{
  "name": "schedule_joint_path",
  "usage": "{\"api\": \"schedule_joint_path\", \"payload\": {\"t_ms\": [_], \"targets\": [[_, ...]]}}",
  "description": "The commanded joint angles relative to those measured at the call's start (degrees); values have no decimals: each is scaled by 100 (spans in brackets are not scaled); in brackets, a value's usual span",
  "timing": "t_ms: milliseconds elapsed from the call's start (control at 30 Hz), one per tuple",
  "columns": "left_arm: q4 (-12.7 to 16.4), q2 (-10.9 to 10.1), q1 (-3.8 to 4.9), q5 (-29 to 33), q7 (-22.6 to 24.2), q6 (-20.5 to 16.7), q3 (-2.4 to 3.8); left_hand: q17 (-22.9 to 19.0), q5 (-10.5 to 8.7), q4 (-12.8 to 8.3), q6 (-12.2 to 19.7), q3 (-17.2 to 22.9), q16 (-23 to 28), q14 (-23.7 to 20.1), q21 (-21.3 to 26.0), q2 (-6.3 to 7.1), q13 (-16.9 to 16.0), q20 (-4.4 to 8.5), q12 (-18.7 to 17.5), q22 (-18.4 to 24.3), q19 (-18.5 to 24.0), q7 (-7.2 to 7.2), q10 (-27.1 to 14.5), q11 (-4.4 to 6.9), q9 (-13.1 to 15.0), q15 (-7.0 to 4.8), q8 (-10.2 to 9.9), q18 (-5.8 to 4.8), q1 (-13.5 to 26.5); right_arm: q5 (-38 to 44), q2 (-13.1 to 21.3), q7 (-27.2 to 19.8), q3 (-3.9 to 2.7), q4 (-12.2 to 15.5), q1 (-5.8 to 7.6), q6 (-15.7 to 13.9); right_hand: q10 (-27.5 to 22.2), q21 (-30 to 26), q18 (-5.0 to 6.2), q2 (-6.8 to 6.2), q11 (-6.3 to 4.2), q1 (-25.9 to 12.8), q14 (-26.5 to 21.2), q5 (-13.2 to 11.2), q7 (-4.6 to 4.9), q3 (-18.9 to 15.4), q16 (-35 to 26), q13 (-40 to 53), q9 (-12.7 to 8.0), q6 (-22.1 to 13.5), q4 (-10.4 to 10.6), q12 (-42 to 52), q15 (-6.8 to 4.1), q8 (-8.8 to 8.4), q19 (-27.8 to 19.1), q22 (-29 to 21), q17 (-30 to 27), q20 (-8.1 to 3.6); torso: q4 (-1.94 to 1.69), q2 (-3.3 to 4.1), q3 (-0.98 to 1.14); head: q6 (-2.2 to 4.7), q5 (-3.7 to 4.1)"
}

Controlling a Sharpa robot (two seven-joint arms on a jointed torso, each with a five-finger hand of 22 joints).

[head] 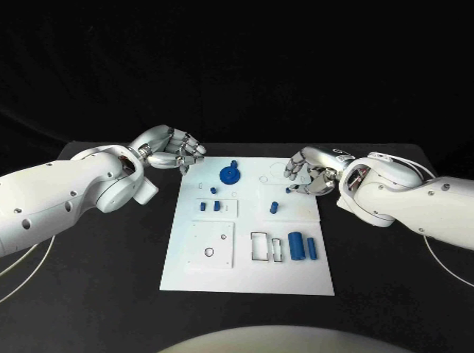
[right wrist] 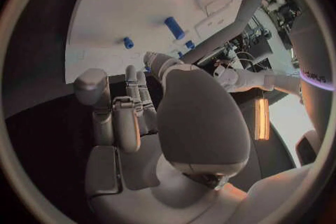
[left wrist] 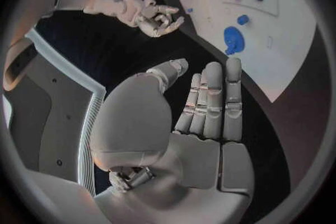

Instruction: Assemble the parts on the task board

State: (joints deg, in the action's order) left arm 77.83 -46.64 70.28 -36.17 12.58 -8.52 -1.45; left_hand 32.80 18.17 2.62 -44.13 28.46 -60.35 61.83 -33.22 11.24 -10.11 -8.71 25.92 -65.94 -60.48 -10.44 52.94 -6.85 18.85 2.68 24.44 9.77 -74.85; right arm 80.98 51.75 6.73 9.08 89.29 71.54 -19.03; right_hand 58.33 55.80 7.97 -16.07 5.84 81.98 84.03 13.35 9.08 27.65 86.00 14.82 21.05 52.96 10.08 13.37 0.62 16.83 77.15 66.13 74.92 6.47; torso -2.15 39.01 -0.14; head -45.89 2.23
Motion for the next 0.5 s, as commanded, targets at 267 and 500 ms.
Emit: {"api": "schedule_joint_path", "payload": {"t_ms": [267, 500], "targets": [[303, -191, 2, 2632, 731, -248, 4, -34, 98, 7, 31, -44, 24, -52, 72, -83, 3, 11, 31, 35, 3, -9, 30, -5, 4, -8, 42, 68, -1, 1237, -131, 394, 1, -73, -73, 234, 55, 25, -89, -33, 5, -100, 424, -129, 25, 35, 30, -83, -28, 56, -59, -79, 46, -58, 32, 30, 719, 15, -6, 7, -2, -32, 49], [424, -261, 2, 2767, 757, -255, 3, -37, 105, 9, 36, -48, 23, -52, 76, -82, 3, 11, 33, 39, 0, -10, 30, -5, 3, -8, 42, 68, 3, 1323, -204, 448, 1, -121, -113, 276, 51, 32, -91, -30, 8, -115, 427, -137, 26, 36, 37, -94, -29, 71, -64, -91, 50, -58, 33, 37, 733, 18, 1, 3, 2, -47, 28]]}}
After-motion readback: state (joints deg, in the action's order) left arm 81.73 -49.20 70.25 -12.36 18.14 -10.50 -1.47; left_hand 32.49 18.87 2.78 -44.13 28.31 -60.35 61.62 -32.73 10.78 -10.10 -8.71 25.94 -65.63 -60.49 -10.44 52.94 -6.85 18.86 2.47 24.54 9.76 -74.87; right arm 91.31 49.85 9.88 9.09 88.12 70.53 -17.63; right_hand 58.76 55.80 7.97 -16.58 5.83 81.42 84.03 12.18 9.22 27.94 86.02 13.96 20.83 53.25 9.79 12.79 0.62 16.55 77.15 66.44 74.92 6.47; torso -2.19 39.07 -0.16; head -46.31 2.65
